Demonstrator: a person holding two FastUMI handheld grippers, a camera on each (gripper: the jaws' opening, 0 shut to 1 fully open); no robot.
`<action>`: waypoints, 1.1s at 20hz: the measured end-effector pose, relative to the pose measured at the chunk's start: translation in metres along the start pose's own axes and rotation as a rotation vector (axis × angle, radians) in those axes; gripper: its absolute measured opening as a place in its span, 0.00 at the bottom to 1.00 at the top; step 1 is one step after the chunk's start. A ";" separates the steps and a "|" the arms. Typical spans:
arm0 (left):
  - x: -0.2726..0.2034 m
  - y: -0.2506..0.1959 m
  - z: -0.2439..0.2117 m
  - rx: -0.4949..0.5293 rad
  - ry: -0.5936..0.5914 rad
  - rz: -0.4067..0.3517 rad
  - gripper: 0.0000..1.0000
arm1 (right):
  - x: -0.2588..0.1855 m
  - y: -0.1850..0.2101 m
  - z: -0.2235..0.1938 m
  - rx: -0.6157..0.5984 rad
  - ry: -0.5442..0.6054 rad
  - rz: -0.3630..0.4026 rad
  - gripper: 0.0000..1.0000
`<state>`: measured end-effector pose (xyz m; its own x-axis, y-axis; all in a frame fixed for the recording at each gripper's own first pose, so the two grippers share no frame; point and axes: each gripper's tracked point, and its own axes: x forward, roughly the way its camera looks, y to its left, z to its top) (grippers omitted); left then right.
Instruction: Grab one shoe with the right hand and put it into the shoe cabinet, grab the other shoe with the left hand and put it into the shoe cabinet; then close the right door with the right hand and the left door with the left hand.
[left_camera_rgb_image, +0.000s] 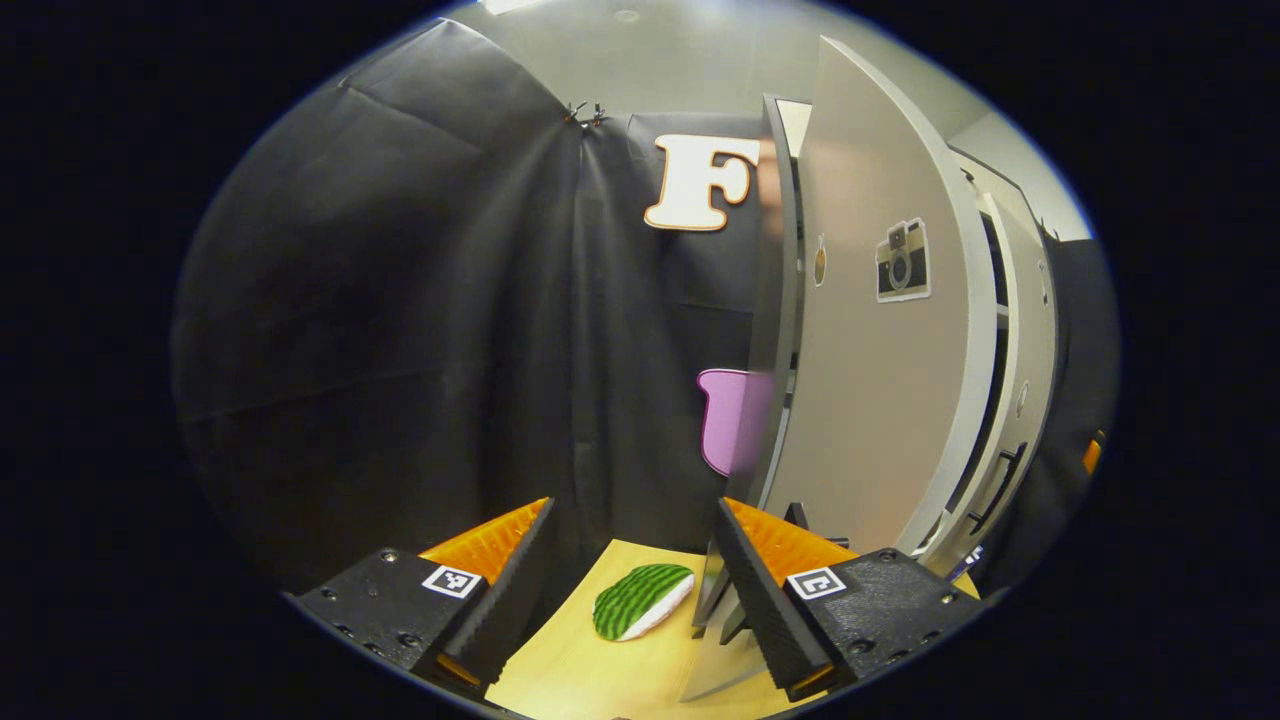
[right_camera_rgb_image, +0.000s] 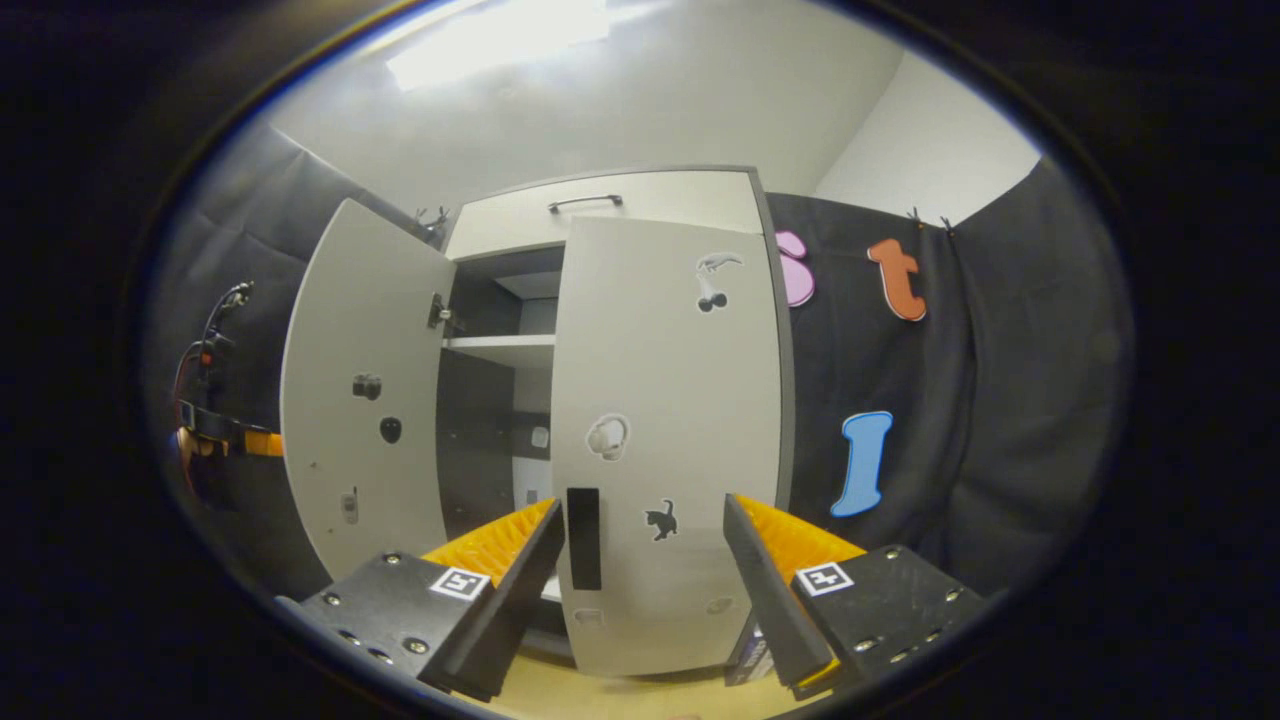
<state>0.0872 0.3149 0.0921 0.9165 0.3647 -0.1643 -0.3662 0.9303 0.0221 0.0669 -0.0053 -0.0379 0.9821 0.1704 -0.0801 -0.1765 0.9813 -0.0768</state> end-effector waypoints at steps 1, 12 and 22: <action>0.001 -0.004 0.000 0.003 0.005 -0.015 0.90 | 0.000 -0.001 -0.003 -0.002 0.005 -0.003 0.95; 0.012 -0.069 -0.005 -0.020 0.019 -0.198 0.94 | 0.005 -0.009 -0.014 0.042 0.027 -0.026 0.96; 0.008 -0.189 -0.024 -0.027 0.052 -0.433 0.93 | -0.008 -0.030 -0.025 0.049 0.052 -0.084 0.96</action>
<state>0.1598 0.1409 0.0627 0.9773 -0.0625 -0.2024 0.0459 0.9953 -0.0853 0.0622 -0.0384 -0.0601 0.9884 0.0833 -0.1271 -0.0887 0.9954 -0.0371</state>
